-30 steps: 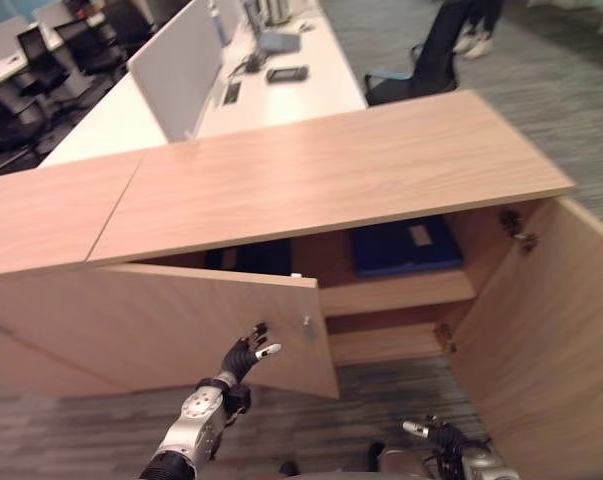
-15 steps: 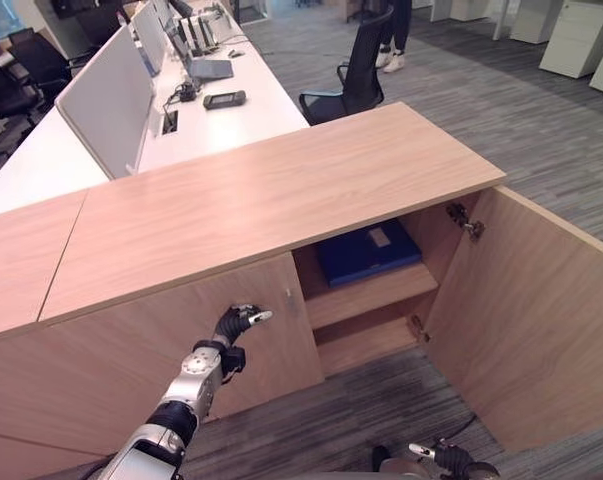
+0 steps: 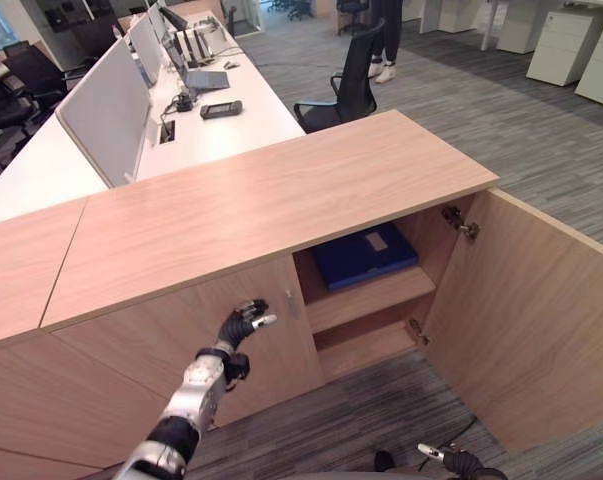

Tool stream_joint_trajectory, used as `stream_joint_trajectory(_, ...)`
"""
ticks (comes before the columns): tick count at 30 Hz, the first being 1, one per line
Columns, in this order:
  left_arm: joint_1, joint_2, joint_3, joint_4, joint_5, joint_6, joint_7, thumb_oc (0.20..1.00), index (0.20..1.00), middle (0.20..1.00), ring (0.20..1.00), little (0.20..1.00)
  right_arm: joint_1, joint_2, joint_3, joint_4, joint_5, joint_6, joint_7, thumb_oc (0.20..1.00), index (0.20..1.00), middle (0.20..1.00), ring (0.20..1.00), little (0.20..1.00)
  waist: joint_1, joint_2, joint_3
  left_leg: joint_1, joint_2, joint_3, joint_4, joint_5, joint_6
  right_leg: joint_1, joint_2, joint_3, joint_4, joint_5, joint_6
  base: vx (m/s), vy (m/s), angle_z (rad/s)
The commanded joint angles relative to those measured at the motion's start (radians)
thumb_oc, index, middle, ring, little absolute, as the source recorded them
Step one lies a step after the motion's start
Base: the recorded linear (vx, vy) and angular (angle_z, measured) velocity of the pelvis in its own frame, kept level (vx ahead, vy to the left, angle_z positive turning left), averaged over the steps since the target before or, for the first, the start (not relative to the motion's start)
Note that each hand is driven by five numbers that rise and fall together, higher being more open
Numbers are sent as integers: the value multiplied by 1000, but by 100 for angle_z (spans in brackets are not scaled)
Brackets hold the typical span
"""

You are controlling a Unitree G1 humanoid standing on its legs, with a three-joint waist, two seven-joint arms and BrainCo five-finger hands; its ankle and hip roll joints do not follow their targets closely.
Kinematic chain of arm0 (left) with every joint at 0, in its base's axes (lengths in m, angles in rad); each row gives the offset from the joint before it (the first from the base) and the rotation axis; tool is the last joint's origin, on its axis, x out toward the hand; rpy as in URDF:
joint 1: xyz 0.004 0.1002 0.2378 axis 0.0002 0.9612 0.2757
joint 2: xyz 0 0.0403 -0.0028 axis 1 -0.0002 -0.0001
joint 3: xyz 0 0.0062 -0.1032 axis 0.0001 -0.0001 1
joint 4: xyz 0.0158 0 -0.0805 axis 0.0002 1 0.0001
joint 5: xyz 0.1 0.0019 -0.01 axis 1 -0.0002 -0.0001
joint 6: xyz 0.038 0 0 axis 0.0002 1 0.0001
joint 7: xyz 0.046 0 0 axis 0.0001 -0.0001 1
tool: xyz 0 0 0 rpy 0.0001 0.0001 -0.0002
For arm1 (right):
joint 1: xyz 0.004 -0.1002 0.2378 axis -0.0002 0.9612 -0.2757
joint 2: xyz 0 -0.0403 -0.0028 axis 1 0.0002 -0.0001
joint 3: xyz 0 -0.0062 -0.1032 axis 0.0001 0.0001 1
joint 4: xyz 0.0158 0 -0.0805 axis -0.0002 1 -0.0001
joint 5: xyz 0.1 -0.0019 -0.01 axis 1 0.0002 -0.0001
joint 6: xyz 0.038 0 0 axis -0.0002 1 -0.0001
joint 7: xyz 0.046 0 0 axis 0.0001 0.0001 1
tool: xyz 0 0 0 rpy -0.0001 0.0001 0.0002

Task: Put the empty folder in the office cabinet

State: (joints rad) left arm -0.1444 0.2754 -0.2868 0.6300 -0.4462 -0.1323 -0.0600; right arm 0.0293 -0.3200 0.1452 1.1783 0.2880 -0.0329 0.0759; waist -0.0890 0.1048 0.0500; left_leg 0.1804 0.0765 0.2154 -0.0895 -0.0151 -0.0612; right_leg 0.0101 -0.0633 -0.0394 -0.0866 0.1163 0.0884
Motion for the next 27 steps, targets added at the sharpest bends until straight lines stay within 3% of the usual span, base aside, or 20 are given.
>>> stream_joint_trajectory(1,-13,21,19,-10,-7,-51,-18,1000,1000,1000,1000,1000,-57,21,-18,51,33,-12,-14,1000,1000,1000,1000,1000,23,-79,3,-23,-23,23,2,-35,-4,5,-154,-52,107,-70,145,-120,-68,-15)
stream_joint_trajectory(2,7,16,20,-25,-20,-43,-21,1000,1000,1000,1000,1000,-64,20,-24,50,36,-11,-16,1000,1000,1000,1000,1000,33,-76,11,-22,-18,36,3,-32,-4,-13,-162,-85,137,-66,146,-170,-112,-29)
stream_joint_trajectory(4,44,6,26,-24,-45,-17,-31,1000,1000,1000,1000,1000,-79,27,-35,45,38,-9,-28,1000,1000,1000,1000,1000,75,-61,25,-35,18,94,16,-21,-15,-31,-244,-304,187,-57,135,-167,-136,-49)
stream_joint_trajectory(5,44,6,25,-24,-46,-16,-31,1000,1000,1000,1000,1000,-78,27,-36,45,38,-8,-29,1000,1000,1000,1000,1000,71,-61,26,-35,19,89,17,-21,-16,-28,-245,-310,189,-60,135,-114,-188,-109)
stream_joint_trajectory(6,63,3,30,-6,-51,-10,-41,1000,1000,1000,1000,1000,-80,37,-33,45,36,-5,-26,1000,1000,1000,1000,1000,86,-55,26,-32,42,131,22,-25,-23,-13,-302,-434,221,-62,124,-76,-214,-104)
stream_joint_trajectory(8,90,2,28,-3,-49,-7,-52,1000,1000,1000,1000,1000,-79,38,-34,51,33,-4,-25,1000,1000,1000,1000,1000,87,-63,30,-37,48,159,37,-15,-23,-2,-323,-460,232,-55,111,-114,-190,-69)
stream_joint_trajectory(10,113,-3,26,4,-55,-2,-67,1000,1000,1000,1000,1000,-71,33,-41,65,28,-1,-23,1000,1000,1000,1000,1000,80,-72,22,-49,55,166,53,-7,-32,19,-323,-394,220,-47,126,-56,-140,-65)
stream_joint_trajectory(11,113,-3,25,4,-55,-2,-67,1000,1000,1000,1000,1000,-71,33,-41,65,28,-1,-23,1000,1000,1000,1000,1000,80,-72,22,-49,55,167,53,-7,-32,18,-323,-393,220,-47,126,-22,-252,-54)
stream_joint_trajectory(12,139,-15,34,8,-58,-2,-75,1000,1000,1000,1000,1000,-60,16,-60,88,22,2,-29,1000,1000,1000,1000,1000,77,-68,3,-57,64,183,62,4,-47,60,-320,-360,158,-48,144,-4,-373,-48)
stream_joint_trajectory(15,147,-20,44,28,-50,-5,-76,1000,1000,1000,1000,1000,-59,2,-77,102,33,-1,-32,1000,1000,1000,1000,1000,63,-51,-7,-54,102,213,65,35,-76,62,-280,-336,105,-58,138,12,-328,-100)
stream_joint_trajectory(18,149,-42,65,62,-59,-11,-58,1000,1000,1000,1000,1000,-50,-36,-95,120,58,-10,-37,1000,1000,1000,1000,1000,20,-7,-2,-44,180,228,93,111,-136,100,-185,-302,23,-97,102,52,-359,-35)
stream_joint_trajectory(21,148,-52,67,75,-61,-13,-58,1000,1000,1000,1000,1000,-51,-57,-109,130,73,-15,-39,1000,1000,1000,1000,1000,3,17,2,-43,215,235,122,144,-161,109,-150,-287,7,-120,89,64,-190,-57)
stream_joint_trajectory(24,144,-66,63,106,-70,-18,-49,1000,1000,1000,1000,1000,-63,-97,-129,130,111,-21,-43,1000,1000,1000,1000,1000,-30,32,32,-77,294,250,261,262,-199,125,-105,-255,-1,-155,54,81,-198,-48)
stream_joint_trajectory(26,148,-76,56,114,-73,-23,-38,1000,1000,1000,1000,1000,-89,-119,-124,129,118,-22,-52,1000,1000,1000,1000,1000,-30,33,37,-95,282,199,297,276,-192,113,-101,-221,-1,-163,49,52,-104,-55)
stream_joint_trajectory(27,143,-80,52,126,-74,-25,-35,1000,1000,1000,1000,1000,-102,-125,-114,127,122,-22,-52,1000,1000,1000,1000,1000,-24,29,37,-107,250,154,292,251,-175,103,-101,-196,-1,-165,50,65,-93,-75)
